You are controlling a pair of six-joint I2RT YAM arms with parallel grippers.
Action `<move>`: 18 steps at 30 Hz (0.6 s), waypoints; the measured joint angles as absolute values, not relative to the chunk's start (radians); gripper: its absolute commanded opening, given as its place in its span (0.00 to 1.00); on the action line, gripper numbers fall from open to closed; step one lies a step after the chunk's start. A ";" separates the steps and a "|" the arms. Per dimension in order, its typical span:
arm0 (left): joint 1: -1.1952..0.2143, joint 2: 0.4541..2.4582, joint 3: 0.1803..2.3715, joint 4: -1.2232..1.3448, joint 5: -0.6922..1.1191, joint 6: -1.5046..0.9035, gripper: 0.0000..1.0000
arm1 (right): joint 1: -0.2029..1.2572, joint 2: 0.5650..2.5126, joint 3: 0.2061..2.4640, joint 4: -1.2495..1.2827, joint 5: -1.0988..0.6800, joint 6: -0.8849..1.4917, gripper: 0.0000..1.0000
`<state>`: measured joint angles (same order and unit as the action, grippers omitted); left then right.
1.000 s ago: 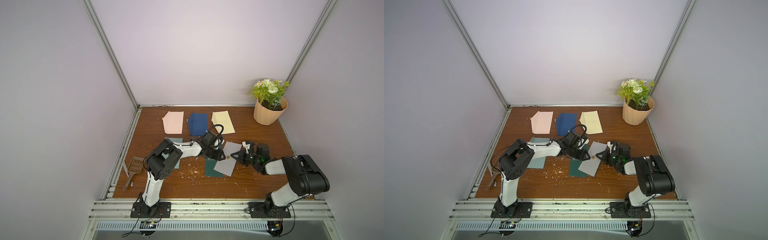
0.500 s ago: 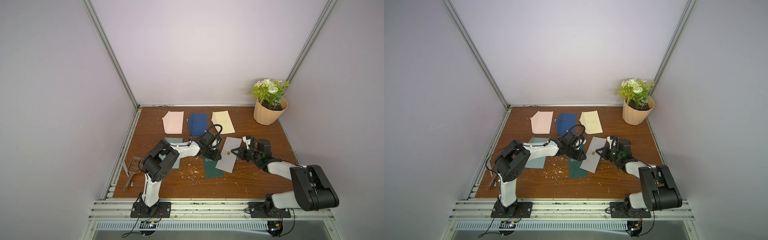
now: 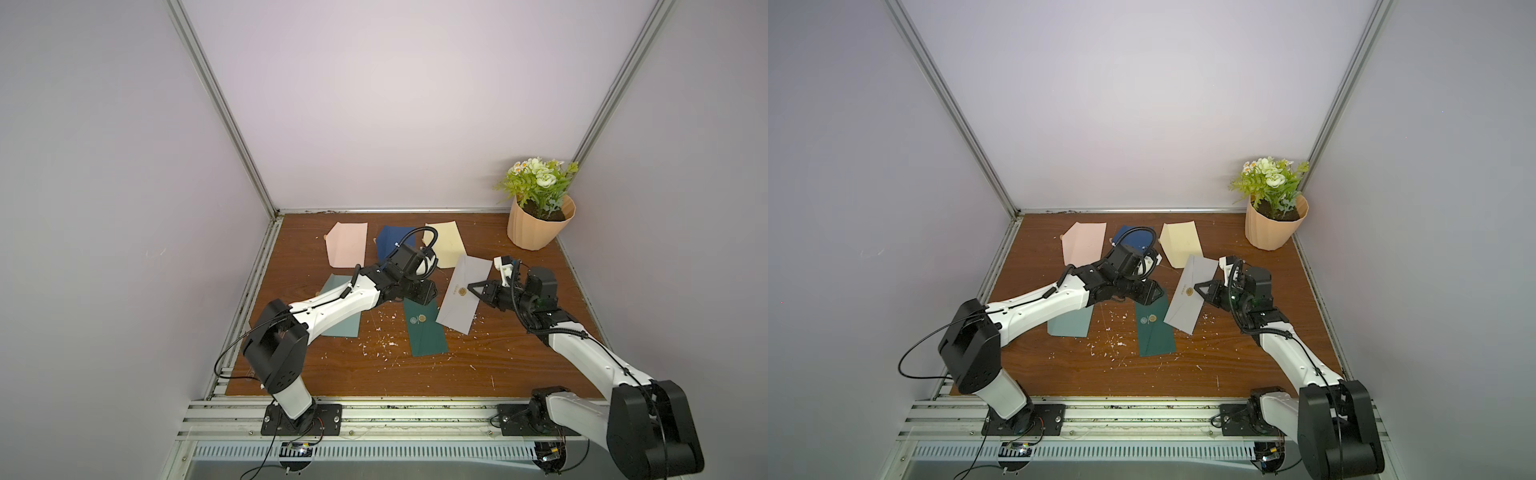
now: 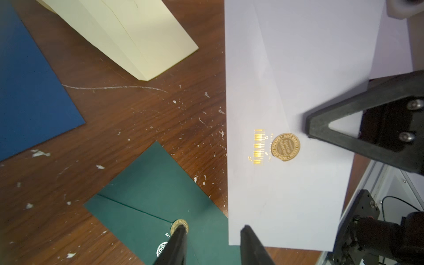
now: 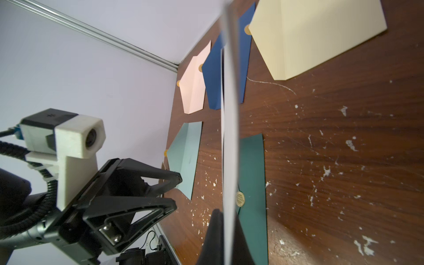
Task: Open the envelope
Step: Pick up the envelope from the envelope.
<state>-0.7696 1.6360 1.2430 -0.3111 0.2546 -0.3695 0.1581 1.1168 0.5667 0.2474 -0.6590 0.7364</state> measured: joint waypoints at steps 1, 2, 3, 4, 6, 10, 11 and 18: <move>-0.770 1.613 1.235 -0.309 0.243 -0.368 0.45 | 0.164 1.105 0.582 0.230 -0.657 0.736 0.00; -0.770 1.590 1.224 -0.307 0.228 -0.366 0.46 | 0.171 1.096 0.597 0.215 -0.655 0.736 0.00; -0.770 1.561 1.209 -0.302 0.216 -0.364 0.47 | 0.179 1.085 0.611 0.203 -0.653 0.735 0.00; -0.770 1.530 1.190 -0.292 0.203 -0.361 0.51 | 0.190 1.077 0.626 0.189 -0.649 0.735 0.00; -0.770 1.466 1.149 -0.269 0.171 -0.355 0.56 | 0.213 1.062 0.656 0.159 -0.635 0.735 0.00; -0.770 1.322 1.038 -0.198 0.121 -0.343 0.60 | 0.280 1.053 0.724 0.112 -0.583 0.736 0.00; -0.770 1.293 1.016 -0.187 0.110 -0.339 0.60 | 0.296 1.053 0.739 0.101 -0.571 0.735 0.00; -0.859 1.165 0.957 -0.150 -0.064 -0.263 0.62 | 0.419 1.063 0.860 0.033 -0.437 0.725 0.00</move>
<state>-0.8593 1.1652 0.9573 -0.1505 -0.0643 -0.2630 0.4191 1.0626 0.8604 0.0326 -0.4366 0.7246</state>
